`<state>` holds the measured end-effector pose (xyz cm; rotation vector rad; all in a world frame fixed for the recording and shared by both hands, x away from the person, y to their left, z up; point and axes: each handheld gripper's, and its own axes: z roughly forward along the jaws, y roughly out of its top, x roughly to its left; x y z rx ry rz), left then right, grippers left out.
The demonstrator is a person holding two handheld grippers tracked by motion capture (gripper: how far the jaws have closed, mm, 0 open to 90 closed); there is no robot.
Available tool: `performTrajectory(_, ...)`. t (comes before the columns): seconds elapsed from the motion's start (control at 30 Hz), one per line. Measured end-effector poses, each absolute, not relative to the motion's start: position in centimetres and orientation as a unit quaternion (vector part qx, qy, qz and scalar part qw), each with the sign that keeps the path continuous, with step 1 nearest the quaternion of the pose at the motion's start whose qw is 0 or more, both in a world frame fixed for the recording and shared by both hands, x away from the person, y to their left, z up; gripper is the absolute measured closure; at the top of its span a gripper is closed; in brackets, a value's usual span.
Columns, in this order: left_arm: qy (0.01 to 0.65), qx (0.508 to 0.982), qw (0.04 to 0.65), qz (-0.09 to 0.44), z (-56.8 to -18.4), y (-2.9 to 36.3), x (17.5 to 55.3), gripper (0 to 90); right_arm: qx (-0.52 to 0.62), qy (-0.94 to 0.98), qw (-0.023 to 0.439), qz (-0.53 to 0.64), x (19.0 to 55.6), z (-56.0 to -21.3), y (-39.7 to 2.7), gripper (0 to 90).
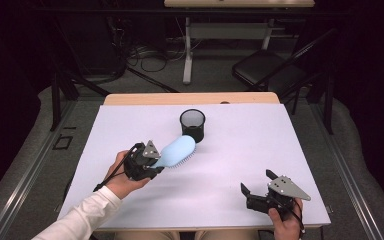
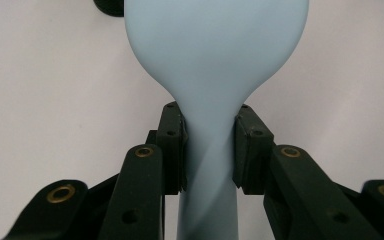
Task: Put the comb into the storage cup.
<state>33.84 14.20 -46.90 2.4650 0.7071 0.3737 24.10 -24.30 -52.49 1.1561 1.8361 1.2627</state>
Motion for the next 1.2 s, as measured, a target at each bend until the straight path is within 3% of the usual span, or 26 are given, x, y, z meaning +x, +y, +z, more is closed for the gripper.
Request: performTrajectory(1.2, 0.288, 0.864, 0.373, 0.179, -45.1, 14.2, 34.1, 70.1, 0.438, 0.709, 0.303, 0.463, 24.5, -52.6, -23.7, 5.2)
